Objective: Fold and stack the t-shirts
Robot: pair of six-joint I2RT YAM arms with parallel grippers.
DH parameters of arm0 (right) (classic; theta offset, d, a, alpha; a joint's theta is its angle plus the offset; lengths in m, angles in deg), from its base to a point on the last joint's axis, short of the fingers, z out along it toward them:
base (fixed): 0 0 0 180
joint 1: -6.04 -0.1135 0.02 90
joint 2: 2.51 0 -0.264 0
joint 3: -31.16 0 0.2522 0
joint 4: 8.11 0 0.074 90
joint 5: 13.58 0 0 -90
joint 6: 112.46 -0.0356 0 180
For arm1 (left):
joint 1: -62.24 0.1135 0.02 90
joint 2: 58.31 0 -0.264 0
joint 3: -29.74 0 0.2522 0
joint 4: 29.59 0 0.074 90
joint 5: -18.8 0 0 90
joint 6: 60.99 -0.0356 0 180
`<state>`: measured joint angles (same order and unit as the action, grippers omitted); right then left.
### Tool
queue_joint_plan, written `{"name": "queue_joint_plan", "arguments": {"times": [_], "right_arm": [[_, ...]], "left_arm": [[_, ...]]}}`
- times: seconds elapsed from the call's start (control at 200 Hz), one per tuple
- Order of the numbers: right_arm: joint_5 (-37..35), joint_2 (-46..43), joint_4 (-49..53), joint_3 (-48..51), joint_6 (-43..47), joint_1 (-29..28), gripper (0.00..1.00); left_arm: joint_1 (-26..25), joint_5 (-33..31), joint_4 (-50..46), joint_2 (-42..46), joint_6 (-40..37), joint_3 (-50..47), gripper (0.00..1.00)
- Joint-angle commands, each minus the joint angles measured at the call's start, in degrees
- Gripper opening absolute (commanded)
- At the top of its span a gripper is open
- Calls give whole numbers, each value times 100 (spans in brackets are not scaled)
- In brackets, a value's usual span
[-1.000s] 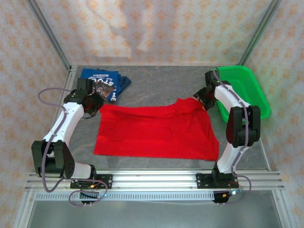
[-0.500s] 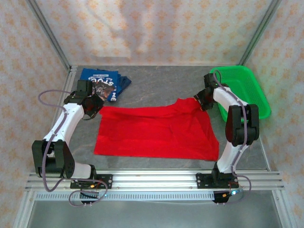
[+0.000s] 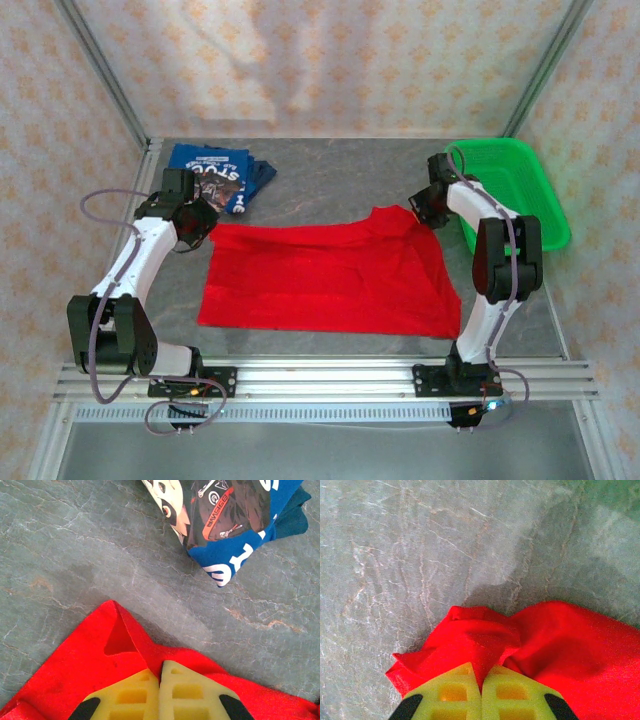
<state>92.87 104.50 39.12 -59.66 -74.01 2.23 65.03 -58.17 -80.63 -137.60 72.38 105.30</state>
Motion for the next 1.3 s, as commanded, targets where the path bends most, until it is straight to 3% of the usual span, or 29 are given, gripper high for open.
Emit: {"name": "queue_joint_plan", "arguments": {"times": [0.0, 0.555, 1.296], "right_arm": [[-293, -87, 169, -425, 167, 12, 0], [777, 256, -175, -1699, 934, 12, 0], [1546, 205, -432, -2204, 1946, 12, 0]], "left_arm": [[84, -149, -34, -42, -119, -17, 0], [152, 68, -106, -350, -185, 587, 0], [271, 395, -48, -309, -40, 671, 0]]}}
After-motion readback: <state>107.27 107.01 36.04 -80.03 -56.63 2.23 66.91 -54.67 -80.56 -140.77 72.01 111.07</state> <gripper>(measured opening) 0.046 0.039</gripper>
